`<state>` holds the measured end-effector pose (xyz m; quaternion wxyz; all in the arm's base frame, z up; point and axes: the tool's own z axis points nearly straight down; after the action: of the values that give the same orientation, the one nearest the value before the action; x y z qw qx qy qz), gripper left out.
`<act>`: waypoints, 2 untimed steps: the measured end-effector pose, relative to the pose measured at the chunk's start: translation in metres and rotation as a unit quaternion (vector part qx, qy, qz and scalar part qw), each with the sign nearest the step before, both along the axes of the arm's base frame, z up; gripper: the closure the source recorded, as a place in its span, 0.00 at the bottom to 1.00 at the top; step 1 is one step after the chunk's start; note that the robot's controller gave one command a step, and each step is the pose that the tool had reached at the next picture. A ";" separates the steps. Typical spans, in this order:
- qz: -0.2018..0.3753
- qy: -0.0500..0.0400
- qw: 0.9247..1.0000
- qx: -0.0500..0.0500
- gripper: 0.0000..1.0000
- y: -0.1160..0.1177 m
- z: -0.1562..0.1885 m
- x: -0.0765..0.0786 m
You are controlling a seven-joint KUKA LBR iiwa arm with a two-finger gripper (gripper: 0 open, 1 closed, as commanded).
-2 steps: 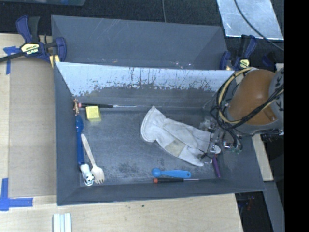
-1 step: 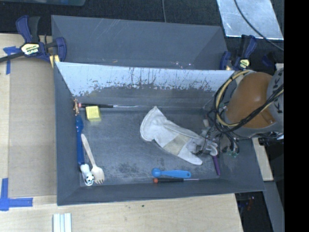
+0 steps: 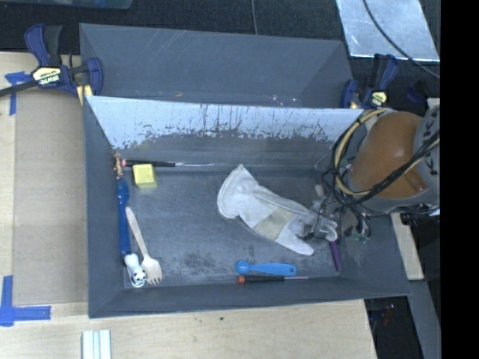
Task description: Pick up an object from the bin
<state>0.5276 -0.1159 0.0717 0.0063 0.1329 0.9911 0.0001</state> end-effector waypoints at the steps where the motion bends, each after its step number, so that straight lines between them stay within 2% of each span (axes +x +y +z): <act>1: 0.001 0.000 1.000 0.000 1.00 0.000 0.009 -0.001; 2: 0.001 0.000 1.000 0.000 1.00 0.000 0.043 -0.001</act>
Offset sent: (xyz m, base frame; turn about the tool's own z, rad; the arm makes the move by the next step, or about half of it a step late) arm -0.0006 0.0001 0.0585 -0.0009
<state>0.5264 -0.1160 0.1148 0.0059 0.1314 0.9913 0.0001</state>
